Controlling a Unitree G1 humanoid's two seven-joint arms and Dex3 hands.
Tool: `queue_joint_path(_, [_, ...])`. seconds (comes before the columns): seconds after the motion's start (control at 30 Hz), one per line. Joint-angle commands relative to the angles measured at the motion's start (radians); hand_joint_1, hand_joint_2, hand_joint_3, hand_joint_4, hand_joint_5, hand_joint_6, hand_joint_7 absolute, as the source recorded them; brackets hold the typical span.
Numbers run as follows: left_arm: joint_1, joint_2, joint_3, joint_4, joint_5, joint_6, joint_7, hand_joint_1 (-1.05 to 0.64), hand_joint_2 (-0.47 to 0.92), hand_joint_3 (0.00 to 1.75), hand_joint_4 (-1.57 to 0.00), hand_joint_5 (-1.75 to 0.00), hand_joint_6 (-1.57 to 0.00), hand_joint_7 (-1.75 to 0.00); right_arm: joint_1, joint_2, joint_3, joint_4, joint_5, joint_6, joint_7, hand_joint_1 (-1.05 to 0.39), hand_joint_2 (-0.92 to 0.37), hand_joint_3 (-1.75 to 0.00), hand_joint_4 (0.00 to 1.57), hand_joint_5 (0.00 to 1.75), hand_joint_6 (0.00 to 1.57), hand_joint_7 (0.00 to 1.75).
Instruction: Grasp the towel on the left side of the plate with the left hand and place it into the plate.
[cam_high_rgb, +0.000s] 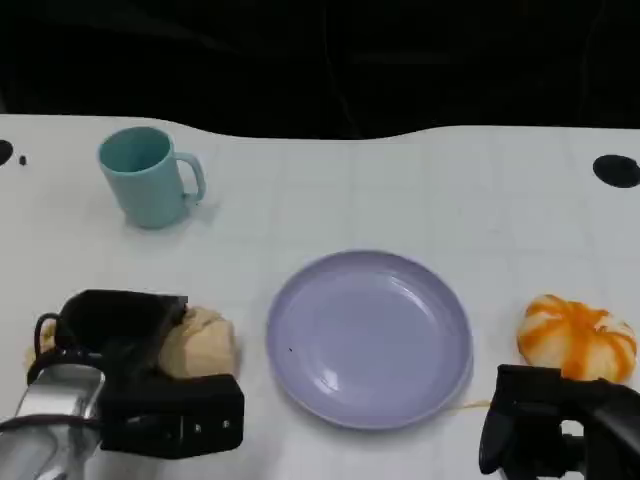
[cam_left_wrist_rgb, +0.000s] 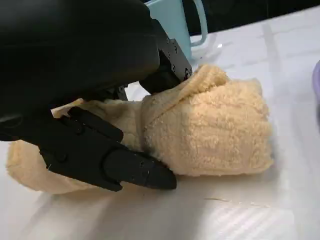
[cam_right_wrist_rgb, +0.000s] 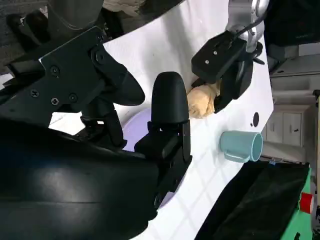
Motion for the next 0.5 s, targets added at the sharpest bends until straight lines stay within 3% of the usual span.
queue_joint_path(0.03, [0.024, 0.012, 0.052, -0.021, -0.051, -0.042, 0.112, -0.28, 0.92, 0.23, -0.82, -1.74, -0.64, -1.32, 0.002, -0.009, -0.012, -0.002, 0.006, -0.014, 0.003, -0.08, -0.51, -1.22, 0.74, 1.74, 0.65, 1.51])
queue_joint_path(0.1, [0.03, 0.01, 0.072, -0.056, -0.069, -0.039, 0.121, -0.27, 0.92, 0.23, -0.84, -1.75, -0.63, -1.37, 0.002, -0.009, -0.013, 0.0, 0.005, -0.018, 0.005, -0.08, -0.51, -1.22, 0.74, 1.74, 0.65, 1.51])
queue_joint_path(0.13, [0.032, 0.01, 0.08, -0.078, -0.076, -0.031, 0.115, -0.26, 0.92, 0.26, -0.86, -1.75, -0.57, -1.59, 0.002, -0.01, -0.013, 0.002, 0.005, -0.02, 0.006, -0.08, -0.51, -1.22, 0.74, 1.74, 0.66, 1.51])
queue_joint_path(0.17, [0.034, 0.01, 0.087, -0.103, -0.083, -0.022, 0.103, -0.25, 0.92, 0.27, -0.86, -1.75, -0.55, -1.66, 0.001, -0.009, -0.013, 0.003, 0.006, -0.021, 0.007, -0.09, -0.51, -1.22, 0.74, 1.74, 0.66, 1.5])
queue_joint_path(0.3, [0.047, 0.008, 0.107, -0.203, -0.108, -0.009, 0.063, -0.24, 0.91, 0.3, -0.87, -1.75, -0.54, -1.74, 0.003, -0.009, -0.015, -0.001, 0.01, -0.012, 0.005, -0.09, -0.51, -1.23, 0.74, 1.74, 0.66, 1.5])
queue_joint_path(0.4, [0.051, -0.003, 0.104, -0.297, -0.104, 0.008, 0.035, -0.25, 0.69, 0.71, -0.86, -1.75, -0.57, -1.75, 0.004, -0.012, -0.017, -0.007, 0.008, -0.004, 0.003, -0.08, -0.51, -1.23, 0.74, 1.73, 0.66, 1.5])
queue_joint_path(0.5, [0.041, -0.022, 0.088, -0.391, -0.1, 0.014, -0.015, -0.21, 0.62, 0.83, -0.85, -1.75, -0.57, -1.75, 0.005, -0.012, -0.017, -0.004, 0.009, -0.009, 0.006, -0.07, -0.51, -1.23, 0.74, 1.73, 0.66, 1.5])
